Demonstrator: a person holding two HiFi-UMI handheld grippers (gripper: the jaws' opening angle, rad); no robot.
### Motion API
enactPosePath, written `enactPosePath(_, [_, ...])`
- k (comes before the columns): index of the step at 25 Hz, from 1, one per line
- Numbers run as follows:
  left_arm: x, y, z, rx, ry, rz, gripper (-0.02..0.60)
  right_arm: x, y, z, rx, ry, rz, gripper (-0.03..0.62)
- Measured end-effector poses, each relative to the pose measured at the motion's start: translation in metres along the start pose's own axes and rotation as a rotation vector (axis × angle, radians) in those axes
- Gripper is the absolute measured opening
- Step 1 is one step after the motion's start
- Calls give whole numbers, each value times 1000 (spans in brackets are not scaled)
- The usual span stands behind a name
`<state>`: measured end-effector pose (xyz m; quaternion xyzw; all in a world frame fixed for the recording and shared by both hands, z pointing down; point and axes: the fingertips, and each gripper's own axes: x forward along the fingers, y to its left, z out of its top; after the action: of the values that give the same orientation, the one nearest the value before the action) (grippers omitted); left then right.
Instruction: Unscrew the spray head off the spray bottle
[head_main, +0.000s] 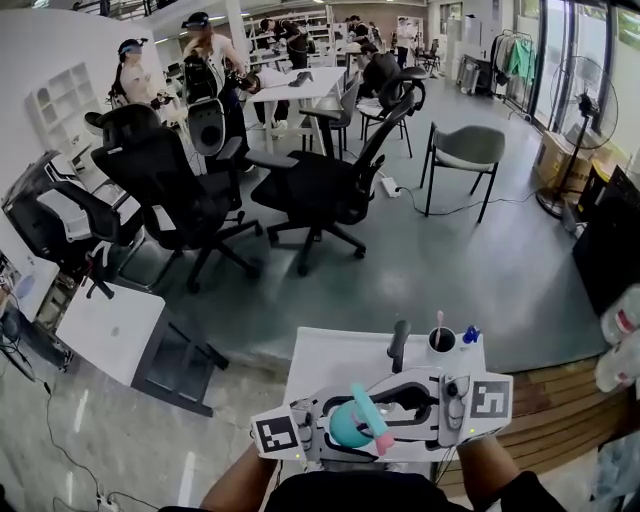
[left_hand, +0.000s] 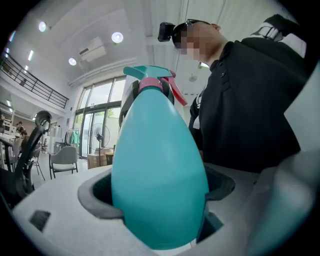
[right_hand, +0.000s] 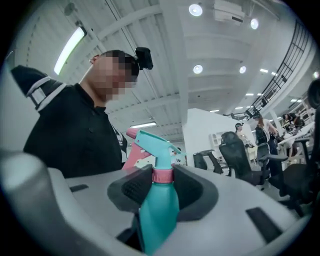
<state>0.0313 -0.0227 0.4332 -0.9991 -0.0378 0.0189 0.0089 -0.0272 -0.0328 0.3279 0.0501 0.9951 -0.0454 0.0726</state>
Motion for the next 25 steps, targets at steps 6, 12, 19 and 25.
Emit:
enactPosePath(6, [-10, 49, -17, 0, 59, 276, 457, -13, -43, -7, -145, -7, -296, 177])
enactPosePath(12, [-27, 95, -45, 30, 191, 534, 456, -16, -65, -18, -164, 35, -424, 216])
enactPosePath(19, [-24, 101, -57, 57, 256, 576, 456, -19, -88, -25, -150, 43, -612, 173])
enactPosePath(25, [-24, 99, -58, 49, 253, 562, 456, -22, -88, -25, -159, 40, -639, 144])
